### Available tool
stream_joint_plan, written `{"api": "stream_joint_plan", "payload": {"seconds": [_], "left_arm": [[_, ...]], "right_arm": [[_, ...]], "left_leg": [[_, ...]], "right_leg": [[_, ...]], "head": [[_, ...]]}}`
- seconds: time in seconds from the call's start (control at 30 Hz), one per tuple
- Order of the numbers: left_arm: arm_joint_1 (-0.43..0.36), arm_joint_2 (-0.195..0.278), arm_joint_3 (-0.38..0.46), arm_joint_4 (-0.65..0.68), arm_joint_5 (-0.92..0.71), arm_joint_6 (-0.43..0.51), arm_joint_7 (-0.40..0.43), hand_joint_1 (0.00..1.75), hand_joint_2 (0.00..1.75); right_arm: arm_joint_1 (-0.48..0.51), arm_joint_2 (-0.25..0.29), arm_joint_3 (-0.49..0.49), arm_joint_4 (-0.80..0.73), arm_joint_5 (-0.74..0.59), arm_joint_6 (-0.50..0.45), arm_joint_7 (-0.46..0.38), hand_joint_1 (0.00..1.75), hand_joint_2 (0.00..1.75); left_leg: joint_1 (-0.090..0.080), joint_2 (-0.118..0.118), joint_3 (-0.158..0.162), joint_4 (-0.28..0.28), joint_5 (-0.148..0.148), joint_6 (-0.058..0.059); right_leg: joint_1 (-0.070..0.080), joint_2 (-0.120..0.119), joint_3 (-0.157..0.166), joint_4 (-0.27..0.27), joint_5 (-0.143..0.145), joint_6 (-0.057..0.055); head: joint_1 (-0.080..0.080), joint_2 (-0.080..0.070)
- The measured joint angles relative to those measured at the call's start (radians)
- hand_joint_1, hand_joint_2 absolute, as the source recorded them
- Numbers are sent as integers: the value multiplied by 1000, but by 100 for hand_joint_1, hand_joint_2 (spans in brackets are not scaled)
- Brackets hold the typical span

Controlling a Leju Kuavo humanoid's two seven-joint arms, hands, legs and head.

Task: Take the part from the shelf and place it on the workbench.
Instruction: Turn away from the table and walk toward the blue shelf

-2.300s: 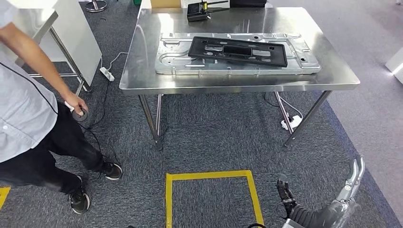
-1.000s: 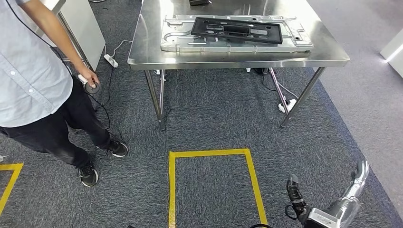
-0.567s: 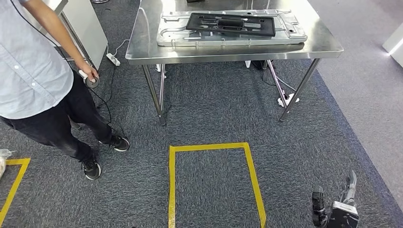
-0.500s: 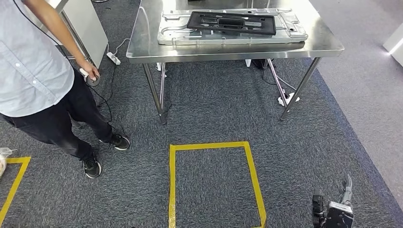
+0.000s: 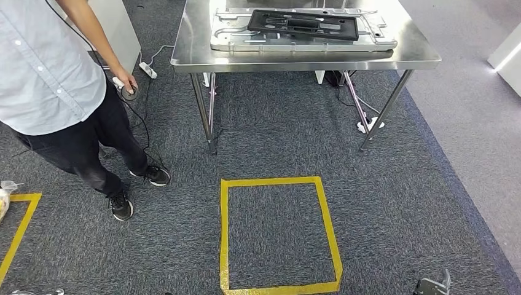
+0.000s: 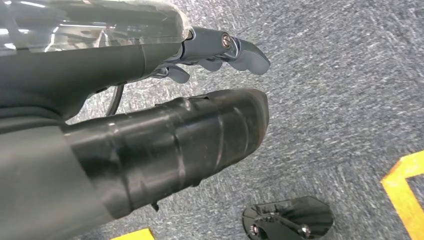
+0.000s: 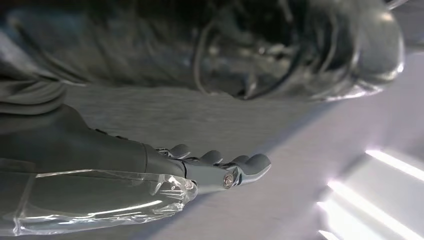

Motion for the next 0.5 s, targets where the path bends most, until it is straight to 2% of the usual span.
{"api": "stream_joint_plan", "payload": {"seconds": [0.03, 0.07, 0.1, 0.2, 0.23, 0.27, 0.33, 0.37, 0.4, 0.43, 0.47, 0.5], "left_arm": [[0, -1, 0, 0, 1, 2, 1, 0, 0], [-1, -2, 0, 0, 2, 5, 1, 0, 0], [-1, -3, 1, 0, 3, 7, -1, 0, 0], [0, -5, 2, 0, 6, 11, -6, 0, 0], [1, -5, 2, 0, 8, 12, -6, 0, 0], [1, -5, 2, 0, 9, 12, -6, 0, 0], [1, -5, 2, 0, 10, 12, -7, 0, 0], [2, -5, 3, 0, 10, 12, -7, 0, 0], [2, -5, 3, 0, 10, 13, -7, 0, 0], [3, -5, 3, 0, 10, 13, -7, 0, 0], [3, -5, 4, 0, 11, 14, -7, 0, 0], [3, -5, 4, 0, 11, 14, -7, 0, 0]], "right_arm": [[-21, -9, -32, 67, 5, -2, -10, 0, 0], [-42, -20, -70, 144, 8, -5, -17, 0, 0], [-61, -32, -110, 223, 10, -7, -22, 0, 0], [-99, -65, -201, 419, 20, -18, -24, 0, 0], [-108, -74, -223, 473, 26, -25, -22, 0, 0], [-117, -83, -243, 523, 34, -34, -18, 0, 0], [-130, -95, -270, 600, 49, -52, -7, 0, 0], [-134, -99, -278, 633, 59, -63, 1, 0, 0], [-139, -102, -285, 664, 71, -75, 14, 0, 0], [-144, -105, -290, 694, 85, -89, 30, 0, 0], [-148, -108, -295, 721, 101, -104, 49, 0, 0], [-153, -111, -298, 746, 118, -118, 70, 0, 0]], "left_leg": [[-1, 2, -4, 4, 2, -3], [-2, 4, -6, 7, 3, -8], [-3, 7, -8, 9, 5, -14], [-2, 12, -15, 15, 3, -33], [0, 10, -24, 35, -16, -38], [1, 6, -41, 76, -48, -40], [2, -3, -89, 202, -127, -40], [2, -4, -109, 258, -150, -39], [1, -5, -116, 286, -154, -36], [0, -7, -108, 282, -139, -31], [-2, -10, -83, 242, -109, -25], [-6, -23, -47, 177, -75, -15]], "right_leg": [[2, -4, 42, -68, 13, -3], [5, -8, 65, -113, 17, -8], [9, -10, 76, -139, 15, -15], [13, 0, 64, -144, 27, -41], [12, 5, 60, -147, 33, -49], [12, 10, 56, -149, 39, -57], [18, 19, 45, -148, 48, -68], [22, 25, 39, -146, 51, -71], [26, 32, 34, -143, 53, -73], [30, 40, 30, -140, 54, -74], [33, 49, 27, -136, 54, -74], [35, 58, 25, -133, 55, -74]], "head": [[0, 0], [0, 0], [0, 0], [-1, 0], [-1, 0], [-2, 0], [-2, 0], [-2, 0], [-2, 0], [-2, 0], [-2, 0], [-2, 0]]}}
